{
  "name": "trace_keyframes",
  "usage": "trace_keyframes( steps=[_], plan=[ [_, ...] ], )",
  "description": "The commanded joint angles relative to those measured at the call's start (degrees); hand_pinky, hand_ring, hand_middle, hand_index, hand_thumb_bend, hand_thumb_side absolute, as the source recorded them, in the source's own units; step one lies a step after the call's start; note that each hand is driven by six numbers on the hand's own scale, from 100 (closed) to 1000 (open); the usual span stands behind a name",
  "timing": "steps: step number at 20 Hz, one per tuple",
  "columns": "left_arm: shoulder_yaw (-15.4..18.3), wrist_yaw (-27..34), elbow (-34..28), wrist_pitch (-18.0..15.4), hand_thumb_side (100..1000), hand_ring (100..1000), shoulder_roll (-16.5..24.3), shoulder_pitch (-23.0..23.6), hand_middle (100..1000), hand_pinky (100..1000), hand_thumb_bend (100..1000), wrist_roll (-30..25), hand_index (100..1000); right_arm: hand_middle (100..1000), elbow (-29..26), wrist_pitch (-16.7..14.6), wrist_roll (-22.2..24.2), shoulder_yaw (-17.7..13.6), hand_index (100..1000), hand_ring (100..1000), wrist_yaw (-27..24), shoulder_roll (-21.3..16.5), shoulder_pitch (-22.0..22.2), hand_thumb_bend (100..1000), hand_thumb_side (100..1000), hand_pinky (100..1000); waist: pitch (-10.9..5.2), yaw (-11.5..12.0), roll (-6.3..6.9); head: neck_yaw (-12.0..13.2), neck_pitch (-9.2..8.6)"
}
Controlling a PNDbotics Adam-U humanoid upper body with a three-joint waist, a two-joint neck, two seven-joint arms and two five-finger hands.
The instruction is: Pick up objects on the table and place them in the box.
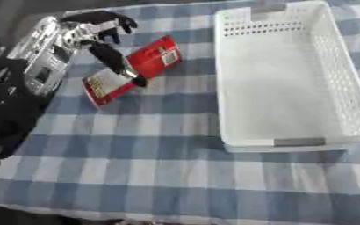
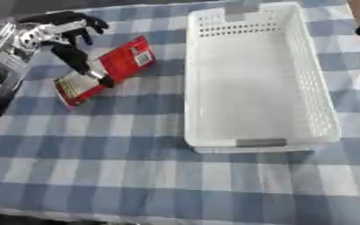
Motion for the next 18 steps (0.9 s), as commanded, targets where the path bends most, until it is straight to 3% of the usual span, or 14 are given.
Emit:
trace_keyframes(
  steps=[1, 18],
  plan=[
    [1.05, 1.10, 0.30, 0.19, 477, 733, -0.19, -0.41, 843, 516, 945, 1.44, 965, 679, -0.72, -0.09, 0.05, -0.22, 897, 743, -0.19, 0.11, -0.29, 100, 1000, 621, -0.74, 0.09, -0.36, 0.81, -0.21],
    [-0.15, 3.43, 2.10, -1.13, 471, 726, -4.25, 0.69, 842, 509, 953, 2.24, 960, 677, -0.93, -0.03, 0.08, -0.22, 895, 741, -0.27, 0.37, -0.65, 100, 1000, 619, -0.56, -0.01, -0.65, 1.14, -0.24]
  ],
)
